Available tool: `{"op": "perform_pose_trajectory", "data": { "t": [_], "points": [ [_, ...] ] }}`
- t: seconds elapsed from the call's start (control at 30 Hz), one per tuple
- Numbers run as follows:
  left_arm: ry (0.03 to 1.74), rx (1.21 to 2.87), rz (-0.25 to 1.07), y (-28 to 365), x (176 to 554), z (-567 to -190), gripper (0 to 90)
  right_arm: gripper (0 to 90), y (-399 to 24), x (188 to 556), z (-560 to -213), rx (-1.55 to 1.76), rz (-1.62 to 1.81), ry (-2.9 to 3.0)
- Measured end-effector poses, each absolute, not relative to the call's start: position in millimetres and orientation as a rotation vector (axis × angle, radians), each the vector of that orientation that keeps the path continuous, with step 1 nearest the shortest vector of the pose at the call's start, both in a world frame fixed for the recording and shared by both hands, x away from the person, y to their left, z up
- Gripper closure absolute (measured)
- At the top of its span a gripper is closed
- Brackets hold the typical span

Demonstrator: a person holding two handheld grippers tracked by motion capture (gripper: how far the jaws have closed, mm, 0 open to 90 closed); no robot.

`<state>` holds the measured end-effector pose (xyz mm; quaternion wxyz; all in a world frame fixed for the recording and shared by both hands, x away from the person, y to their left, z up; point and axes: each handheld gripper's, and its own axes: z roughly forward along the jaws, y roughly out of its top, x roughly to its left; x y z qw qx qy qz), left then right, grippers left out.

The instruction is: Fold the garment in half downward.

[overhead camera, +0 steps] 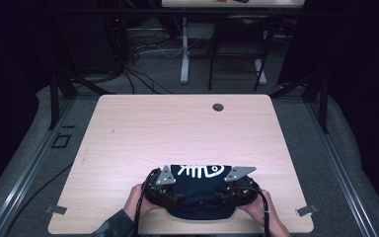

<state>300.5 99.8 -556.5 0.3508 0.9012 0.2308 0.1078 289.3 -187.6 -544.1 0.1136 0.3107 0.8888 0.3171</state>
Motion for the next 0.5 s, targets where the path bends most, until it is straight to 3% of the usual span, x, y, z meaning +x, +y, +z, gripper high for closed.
{"op": "perform_pose_trajectory", "data": {
  "t": [0.5],
  "points": [
    [0.677,2.297,0.261,106.1,292.7,-572.3,18.4,27.7,-187.1,294.7,-562.7,0.881,0.905,2.649]
  ]
}}
